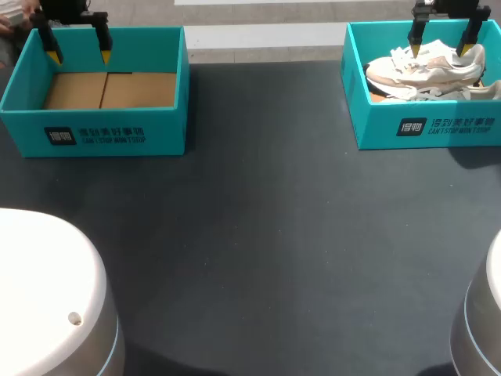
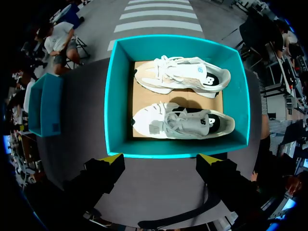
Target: Take the shoe out of the shoebox, open the shoe tongue, remove and reinsert the insole, then place the shoe into the shoebox
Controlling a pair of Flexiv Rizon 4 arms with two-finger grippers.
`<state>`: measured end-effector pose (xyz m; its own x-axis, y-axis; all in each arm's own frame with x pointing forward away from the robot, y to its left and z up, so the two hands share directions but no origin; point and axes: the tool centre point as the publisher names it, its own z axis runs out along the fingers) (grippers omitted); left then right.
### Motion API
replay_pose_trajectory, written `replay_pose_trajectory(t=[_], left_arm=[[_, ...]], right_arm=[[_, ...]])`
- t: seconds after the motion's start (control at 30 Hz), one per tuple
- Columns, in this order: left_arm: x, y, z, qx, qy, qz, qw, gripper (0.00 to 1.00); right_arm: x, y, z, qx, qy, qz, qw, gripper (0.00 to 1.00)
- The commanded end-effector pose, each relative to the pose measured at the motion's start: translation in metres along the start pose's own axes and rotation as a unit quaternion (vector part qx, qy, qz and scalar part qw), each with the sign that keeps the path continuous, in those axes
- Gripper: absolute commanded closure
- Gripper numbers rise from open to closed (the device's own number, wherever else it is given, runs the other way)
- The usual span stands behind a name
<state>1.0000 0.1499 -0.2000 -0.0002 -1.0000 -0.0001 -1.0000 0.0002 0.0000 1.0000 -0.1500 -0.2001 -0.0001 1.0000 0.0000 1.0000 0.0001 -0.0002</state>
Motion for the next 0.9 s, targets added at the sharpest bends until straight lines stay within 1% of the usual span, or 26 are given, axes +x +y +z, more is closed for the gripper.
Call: replay_pose_trajectory(t=[0.03, 0.6, 0.7, 0.8, 0.83, 0.87, 0.9], left_arm=[[0.0, 0.0, 0.0, 0.0, 0.0, 0.0, 1.0, 0.0], [0.0, 0.0, 0.0, 0.0, 0.0, 0.0, 1.0, 0.0], [0.0, 0.0, 0.0, 0.0, 0.0, 0.0, 1.0, 0.0], [0.0, 0.0, 0.0, 0.0, 0.0, 0.0, 1.0, 0.0], [0.0, 0.0, 0.0, 0.0, 0.0, 0.0, 1.0, 0.0], [0.0, 0.0, 0.0, 0.0, 0.0, 0.0, 1.0, 0.0], [0.0, 0.0, 0.0, 0.0, 0.0, 0.0, 1.0, 0.0]], right_arm=[[0.0, 0.0, 0.0, 0.0, 0.0, 0.0, 1.0, 0.0], [0.0, 0.0, 0.0, 0.0, 0.0, 0.0, 1.0, 0.0], [-0.033, 0.002, 0.003, -0.013, 0.012, 0.036, 0.999, 0.0], [-0.068, 0.003, 0.006, -0.029, -0.008, 0.061, 0.998, 0.0], [-0.078, 0.003, 0.007, -0.03, -0.013, 0.064, 0.997, 0.0], [-0.086, 0.003, 0.007, -0.041, -0.019, 0.062, 0.997, 0.0], [-0.093, 0.002, 0.009, -0.041, -0.023, 0.062, 0.997, 0.0]])
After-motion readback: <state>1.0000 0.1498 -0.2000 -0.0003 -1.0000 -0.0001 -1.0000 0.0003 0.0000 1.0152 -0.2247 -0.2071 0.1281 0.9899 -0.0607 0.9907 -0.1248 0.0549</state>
